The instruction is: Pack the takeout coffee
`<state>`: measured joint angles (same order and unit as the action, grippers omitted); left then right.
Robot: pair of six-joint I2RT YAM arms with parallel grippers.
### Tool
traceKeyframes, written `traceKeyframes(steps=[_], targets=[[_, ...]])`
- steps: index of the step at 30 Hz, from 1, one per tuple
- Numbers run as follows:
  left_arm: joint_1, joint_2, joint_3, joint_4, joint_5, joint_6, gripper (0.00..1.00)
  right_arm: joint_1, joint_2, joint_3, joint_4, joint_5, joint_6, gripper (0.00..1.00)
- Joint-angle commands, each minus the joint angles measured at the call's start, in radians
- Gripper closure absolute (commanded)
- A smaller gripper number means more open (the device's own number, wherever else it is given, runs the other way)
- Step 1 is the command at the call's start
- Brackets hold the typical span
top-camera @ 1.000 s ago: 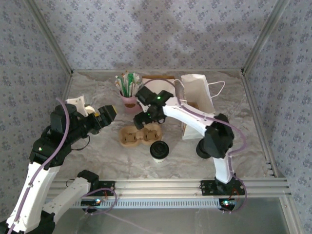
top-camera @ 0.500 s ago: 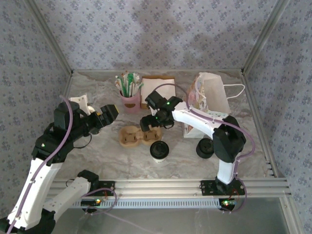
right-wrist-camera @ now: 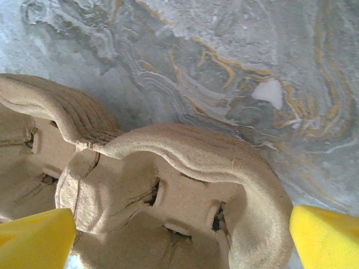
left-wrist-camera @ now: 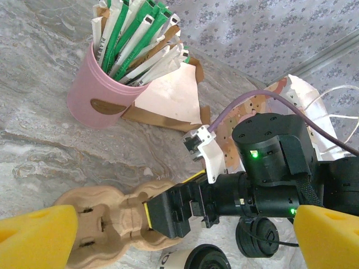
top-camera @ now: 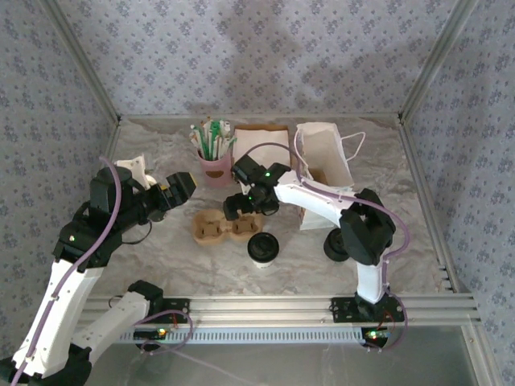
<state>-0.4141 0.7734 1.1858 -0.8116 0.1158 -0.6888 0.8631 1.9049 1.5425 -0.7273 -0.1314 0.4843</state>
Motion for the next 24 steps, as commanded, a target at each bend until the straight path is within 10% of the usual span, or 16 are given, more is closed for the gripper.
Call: traceKeyframes(steps=[1,24], targets=[[0.006,-0.002,0.006,0.023,0.015,0.014,0.01,0.02,0.03,0.048,0.002,-0.049,0.027,0.0],[0.006,0.005,-0.003,0.031,0.028,0.012,0.01,0.029,0.008,-0.013,0.027,-0.039,0.045,0.0]])
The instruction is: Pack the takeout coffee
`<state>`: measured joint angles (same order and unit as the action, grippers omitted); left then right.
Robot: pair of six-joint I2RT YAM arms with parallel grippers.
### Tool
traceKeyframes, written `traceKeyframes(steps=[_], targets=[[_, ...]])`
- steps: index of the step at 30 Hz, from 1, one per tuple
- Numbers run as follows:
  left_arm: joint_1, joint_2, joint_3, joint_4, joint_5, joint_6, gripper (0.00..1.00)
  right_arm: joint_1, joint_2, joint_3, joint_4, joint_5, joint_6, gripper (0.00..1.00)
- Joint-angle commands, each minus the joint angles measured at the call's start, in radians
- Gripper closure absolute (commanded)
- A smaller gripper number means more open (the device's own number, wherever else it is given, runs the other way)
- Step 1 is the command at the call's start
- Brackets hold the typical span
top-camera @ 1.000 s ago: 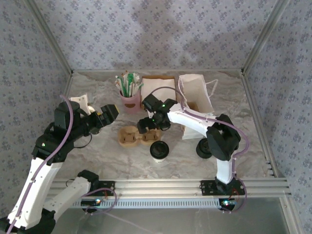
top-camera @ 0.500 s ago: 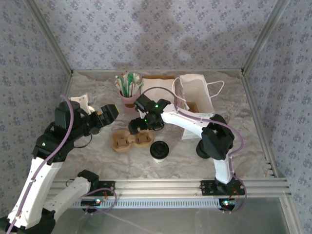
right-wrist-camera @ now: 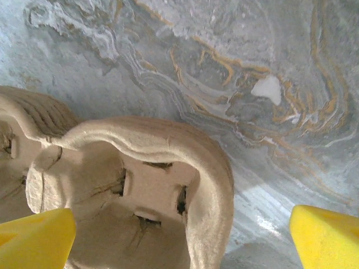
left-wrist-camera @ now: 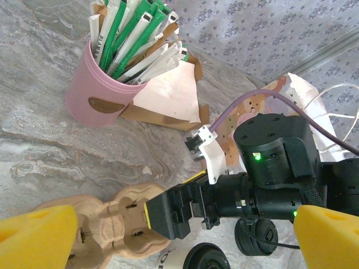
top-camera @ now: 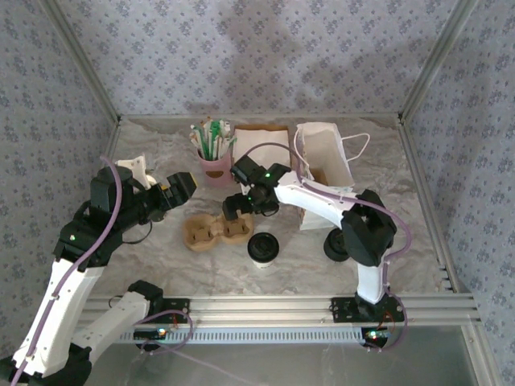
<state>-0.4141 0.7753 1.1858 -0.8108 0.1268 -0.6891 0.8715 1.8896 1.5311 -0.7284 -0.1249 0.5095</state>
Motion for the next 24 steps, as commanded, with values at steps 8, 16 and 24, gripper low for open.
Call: traceKeyframes(steps=[8,16,24], targets=[[0.005,0.0,0.0,0.022,0.017,0.015,0.01,0.08,0.094,0.058,0.101,-0.17,0.072,0.0],[0.004,-0.005,0.004,0.013,0.016,0.018,0.01,0.122,0.175,0.187,0.149,-0.253,0.111,0.0],[0.005,-0.009,0.026,-0.005,0.016,0.027,0.01,0.139,0.177,0.241,0.089,-0.24,0.099,0.0]])
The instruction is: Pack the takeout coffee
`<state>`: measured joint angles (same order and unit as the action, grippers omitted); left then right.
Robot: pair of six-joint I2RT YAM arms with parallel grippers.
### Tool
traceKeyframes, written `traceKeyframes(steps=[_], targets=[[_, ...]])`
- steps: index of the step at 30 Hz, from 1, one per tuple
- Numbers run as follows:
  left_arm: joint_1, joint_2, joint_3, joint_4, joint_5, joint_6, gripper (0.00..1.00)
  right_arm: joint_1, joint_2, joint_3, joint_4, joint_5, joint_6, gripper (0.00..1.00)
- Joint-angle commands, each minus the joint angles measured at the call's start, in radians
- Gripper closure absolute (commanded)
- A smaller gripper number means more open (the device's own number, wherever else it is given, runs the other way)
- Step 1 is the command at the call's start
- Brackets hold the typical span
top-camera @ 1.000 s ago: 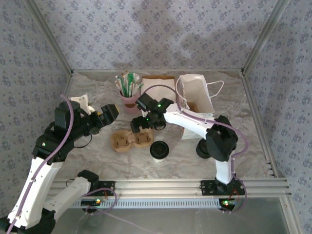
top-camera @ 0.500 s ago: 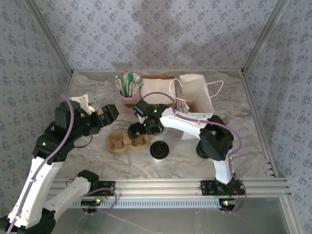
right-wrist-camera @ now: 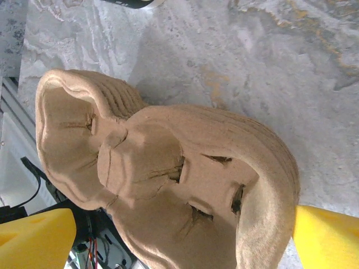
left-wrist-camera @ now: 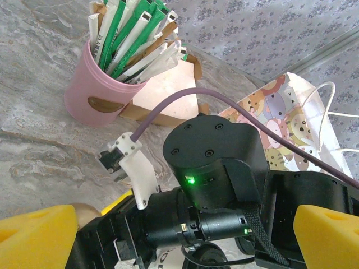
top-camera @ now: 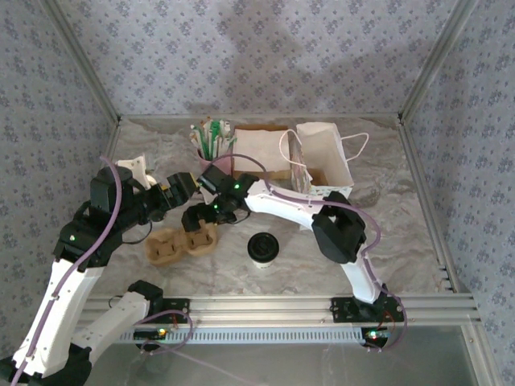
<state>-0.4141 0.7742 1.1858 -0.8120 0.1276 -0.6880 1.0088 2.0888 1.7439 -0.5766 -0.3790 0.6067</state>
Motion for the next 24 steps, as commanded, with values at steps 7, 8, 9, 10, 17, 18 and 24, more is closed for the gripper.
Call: traceKeyframes(steps=[7,8,9,10,17,18,24], targets=[[0.002,0.021,0.047,0.004,0.059,0.033,0.01,-0.012,-0.202,0.039,-0.195,0.186,-0.088,0.0],[-0.001,0.031,0.051,0.007,0.063,0.033,0.0,-0.013,-0.226,0.044,-0.215,0.202,-0.104,0.0],[-0.009,0.037,0.056,0.008,0.064,0.034,0.01,-0.015,-0.253,0.048,-0.235,0.215,-0.12,0.0],[-0.016,0.044,0.061,0.01,0.061,0.035,0.0,-0.016,-0.276,0.047,-0.249,0.225,-0.131,0.0],[-0.111,0.128,0.133,0.011,0.017,0.049,0.01,-0.051,-0.489,-0.013,-0.338,0.328,-0.184,0.0],[-0.128,0.144,0.143,0.014,0.011,0.051,0.01,-0.058,-0.52,-0.03,-0.348,0.339,-0.189,0.0],[-0.228,0.235,0.159,0.038,-0.014,0.059,0.01,-0.068,-0.688,-0.156,-0.39,0.366,-0.209,0.0]])
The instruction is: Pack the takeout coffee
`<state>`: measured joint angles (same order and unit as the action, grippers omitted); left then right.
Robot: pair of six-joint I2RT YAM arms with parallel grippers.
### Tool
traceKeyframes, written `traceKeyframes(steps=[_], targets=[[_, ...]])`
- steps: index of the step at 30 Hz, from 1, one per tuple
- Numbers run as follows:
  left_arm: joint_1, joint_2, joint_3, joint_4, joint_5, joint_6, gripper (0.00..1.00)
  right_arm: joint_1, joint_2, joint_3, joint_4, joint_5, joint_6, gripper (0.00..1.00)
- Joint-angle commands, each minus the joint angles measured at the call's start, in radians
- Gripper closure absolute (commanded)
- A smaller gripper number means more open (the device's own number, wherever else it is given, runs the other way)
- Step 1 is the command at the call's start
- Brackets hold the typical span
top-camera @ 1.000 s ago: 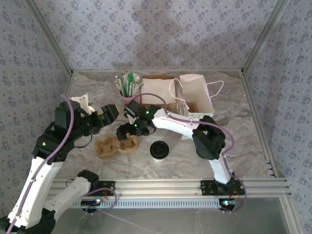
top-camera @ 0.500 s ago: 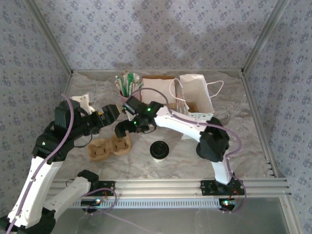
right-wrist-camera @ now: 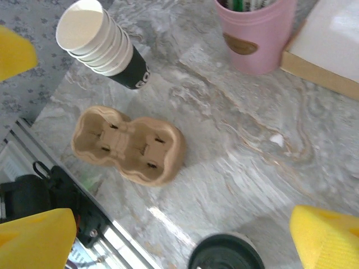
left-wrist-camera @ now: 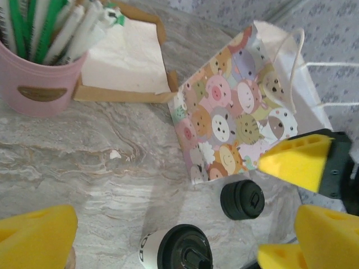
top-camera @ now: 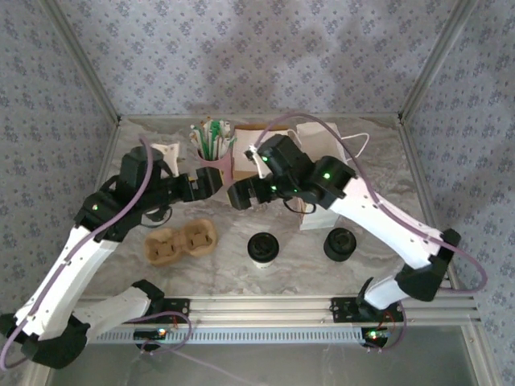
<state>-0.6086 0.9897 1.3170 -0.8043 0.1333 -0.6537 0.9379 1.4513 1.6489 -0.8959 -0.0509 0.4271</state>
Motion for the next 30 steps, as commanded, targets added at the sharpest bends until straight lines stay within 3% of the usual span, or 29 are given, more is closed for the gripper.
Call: traceKeyframes(steps=[1,9,13,19,22,30], targets=[[-0.043,0.031,0.02,0.034,-0.017,0.026,0.01,0.001,-0.075,-0.087,-0.071,0.041,-0.03,0.0],[-0.064,0.017,-0.156,0.078,0.043,0.001,0.0,0.001,-0.266,-0.314,-0.028,0.059,-0.026,0.0],[-0.065,0.012,-0.224,0.087,0.103,-0.008,0.01,0.018,-0.307,-0.376,0.03,0.087,0.0,0.0],[-0.064,-0.054,-0.299,0.102,0.078,-0.021,0.01,0.032,-0.306,-0.447,0.048,0.171,0.064,0.0],[-0.064,-0.082,-0.331,0.12,0.078,-0.026,0.01,0.021,-0.317,-0.501,0.083,0.095,0.056,0.0],[-0.063,-0.11,-0.364,0.119,0.07,-0.013,0.01,-0.109,-0.352,-0.603,0.255,-0.257,-0.018,0.0]])
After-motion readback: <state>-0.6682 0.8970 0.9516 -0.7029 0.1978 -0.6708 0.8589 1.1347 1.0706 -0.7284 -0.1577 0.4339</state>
